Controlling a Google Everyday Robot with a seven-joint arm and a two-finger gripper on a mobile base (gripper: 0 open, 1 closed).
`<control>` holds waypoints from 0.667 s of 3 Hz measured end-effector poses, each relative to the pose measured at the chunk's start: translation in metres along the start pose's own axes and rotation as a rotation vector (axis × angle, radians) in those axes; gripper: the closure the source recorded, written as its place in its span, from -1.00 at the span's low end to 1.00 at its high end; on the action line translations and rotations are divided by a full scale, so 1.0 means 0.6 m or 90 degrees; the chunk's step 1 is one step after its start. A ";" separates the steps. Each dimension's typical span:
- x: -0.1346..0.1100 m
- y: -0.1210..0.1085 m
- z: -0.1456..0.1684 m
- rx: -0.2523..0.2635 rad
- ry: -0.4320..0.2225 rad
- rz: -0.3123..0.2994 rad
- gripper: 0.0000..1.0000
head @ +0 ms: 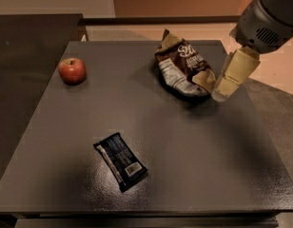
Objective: Move brown chip bag near rxbar blueberry
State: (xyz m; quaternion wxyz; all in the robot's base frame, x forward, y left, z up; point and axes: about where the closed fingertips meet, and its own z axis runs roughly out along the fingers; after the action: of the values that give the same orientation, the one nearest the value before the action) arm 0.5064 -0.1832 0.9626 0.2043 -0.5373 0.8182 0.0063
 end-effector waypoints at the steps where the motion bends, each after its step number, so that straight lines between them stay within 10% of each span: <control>1: -0.012 -0.023 0.041 0.015 -0.010 0.054 -1.00; 2: -0.016 -0.033 0.085 0.027 -0.031 0.088 -1.00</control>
Offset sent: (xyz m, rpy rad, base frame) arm 0.0564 0.0149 -0.0671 0.1242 -0.0541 -0.1919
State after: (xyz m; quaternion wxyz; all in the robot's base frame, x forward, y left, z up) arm 0.5439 -0.1716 0.9231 0.2350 -0.4750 0.8479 0.0159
